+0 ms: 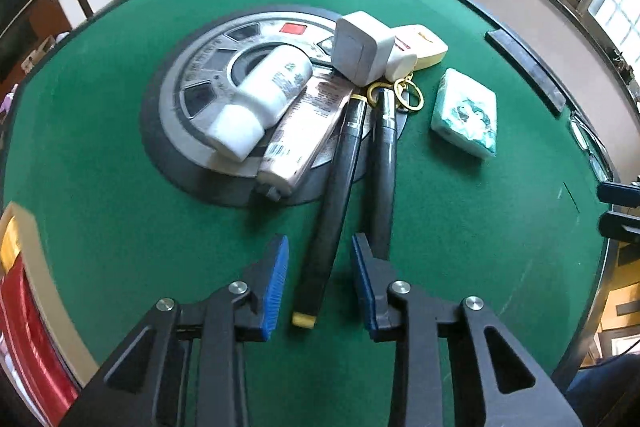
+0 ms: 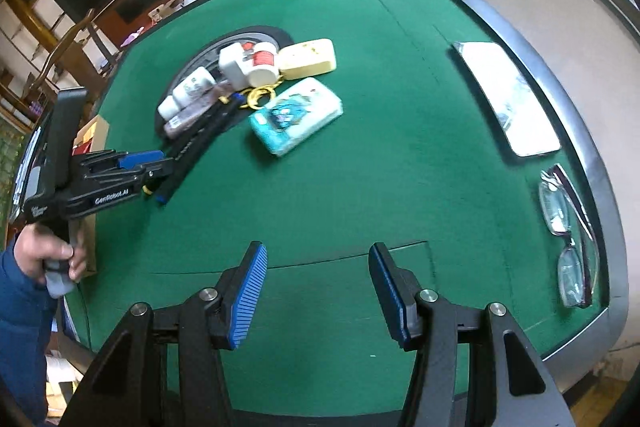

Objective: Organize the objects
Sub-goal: 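Grasp the yellow-ended black marker with the left tool while the right tool grasps the blue cartoon snack bag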

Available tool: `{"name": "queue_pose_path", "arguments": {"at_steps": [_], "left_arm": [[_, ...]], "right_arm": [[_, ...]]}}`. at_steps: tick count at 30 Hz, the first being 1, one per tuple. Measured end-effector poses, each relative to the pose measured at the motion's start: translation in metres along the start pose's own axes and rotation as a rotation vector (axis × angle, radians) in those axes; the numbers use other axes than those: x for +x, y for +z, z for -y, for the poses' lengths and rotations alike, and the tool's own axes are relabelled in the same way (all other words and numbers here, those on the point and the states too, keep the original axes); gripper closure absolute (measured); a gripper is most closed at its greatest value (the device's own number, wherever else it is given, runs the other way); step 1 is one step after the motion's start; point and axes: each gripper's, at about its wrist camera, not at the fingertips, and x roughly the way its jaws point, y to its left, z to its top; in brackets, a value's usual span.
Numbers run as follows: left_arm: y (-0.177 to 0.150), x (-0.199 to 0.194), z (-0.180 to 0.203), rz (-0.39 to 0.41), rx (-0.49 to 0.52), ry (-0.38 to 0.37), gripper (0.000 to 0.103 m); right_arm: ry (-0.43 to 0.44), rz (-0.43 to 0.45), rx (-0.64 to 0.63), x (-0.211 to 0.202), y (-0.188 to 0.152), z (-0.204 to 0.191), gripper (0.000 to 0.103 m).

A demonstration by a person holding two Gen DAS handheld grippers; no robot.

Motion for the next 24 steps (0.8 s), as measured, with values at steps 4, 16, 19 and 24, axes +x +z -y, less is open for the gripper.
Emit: {"name": "queue_pose_path", "arguments": {"at_steps": [4, 16, 19, 24], "left_arm": [[0.015, 0.012, 0.006, 0.008, 0.012, 0.007, 0.075], [-0.038, -0.007, 0.011, 0.043, -0.23, 0.095, 0.089], [-0.06, -0.017, 0.011, 0.045, -0.27, 0.102, 0.089], [-0.074, -0.021, 0.016, 0.049, -0.26, 0.133, 0.089]], "right_arm": [[-0.008, -0.005, -0.014, 0.002, 0.005, 0.007, 0.046], [0.08, -0.066, 0.128, 0.052, 0.081, -0.017, 0.032], [0.028, -0.098, 0.199, 0.076, 0.098, -0.02, 0.032], [-0.06, -0.118, 0.265, 0.101, 0.116, -0.023, 0.032]]}}
